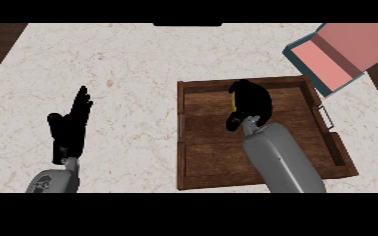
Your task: Pick the lemon from the tray and place it in the cardboard box
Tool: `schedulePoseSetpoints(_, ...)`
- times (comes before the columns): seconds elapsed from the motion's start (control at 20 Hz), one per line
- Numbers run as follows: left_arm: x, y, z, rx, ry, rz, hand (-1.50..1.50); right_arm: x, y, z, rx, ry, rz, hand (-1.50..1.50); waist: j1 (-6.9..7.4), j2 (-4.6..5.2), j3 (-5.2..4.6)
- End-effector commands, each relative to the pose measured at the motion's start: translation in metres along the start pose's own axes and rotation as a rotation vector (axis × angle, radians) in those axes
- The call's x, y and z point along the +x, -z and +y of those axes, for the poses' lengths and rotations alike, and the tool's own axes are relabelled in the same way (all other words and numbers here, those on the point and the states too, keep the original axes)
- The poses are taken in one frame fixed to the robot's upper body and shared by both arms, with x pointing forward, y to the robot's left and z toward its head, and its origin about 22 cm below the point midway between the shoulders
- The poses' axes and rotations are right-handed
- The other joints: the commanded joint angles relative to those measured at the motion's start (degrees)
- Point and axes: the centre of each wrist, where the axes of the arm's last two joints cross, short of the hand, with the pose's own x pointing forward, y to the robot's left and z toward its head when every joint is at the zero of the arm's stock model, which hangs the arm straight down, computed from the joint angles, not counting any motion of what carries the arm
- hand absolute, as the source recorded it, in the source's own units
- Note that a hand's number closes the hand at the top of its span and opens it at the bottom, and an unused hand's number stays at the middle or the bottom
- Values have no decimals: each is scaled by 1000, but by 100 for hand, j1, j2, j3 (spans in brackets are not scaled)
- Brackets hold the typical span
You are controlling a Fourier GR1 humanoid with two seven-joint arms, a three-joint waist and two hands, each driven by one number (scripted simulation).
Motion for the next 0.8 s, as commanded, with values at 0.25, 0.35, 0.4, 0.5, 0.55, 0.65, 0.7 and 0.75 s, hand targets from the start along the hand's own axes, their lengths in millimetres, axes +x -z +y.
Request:
schedulePoseSetpoints(0.25,-14,-10,19,4,6,2,0,-9,-16,-5,-130,-37,-67,150,-13,12,13)
schedulePoseSetpoints(0.35,-6,4,1,-18,-6,-1,0,28,16,7,-140,-15,-3,150,42,34,13)
schedulePoseSetpoints(0.4,-5,-3,9,-2,-6,25,0,22,26,0,-109,1,57,150,61,35,14)
schedulePoseSetpoints(0.5,18,6,-7,-20,-10,-10,0,29,37,-12,-102,47,155,150,113,46,17)
schedulePoseSetpoints(0.55,3,4,-2,-10,-4,-8,0,25,49,-7,-130,69,205,150,153,73,15)
schedulePoseSetpoints(0.65,4,-4,4,-38,1,-22,0,41,56,-29,-124,94,275,150,253,76,17)
schedulePoseSetpoints(0.7,9,5,-5,-15,11,-17,0,40,59,-15,-159,76,258,150,166,69,16)
schedulePoseSetpoints(0.75,-1,1,-5,-20,-1,-6,0,47,62,-25,-147,63,268,150,148,65,14)
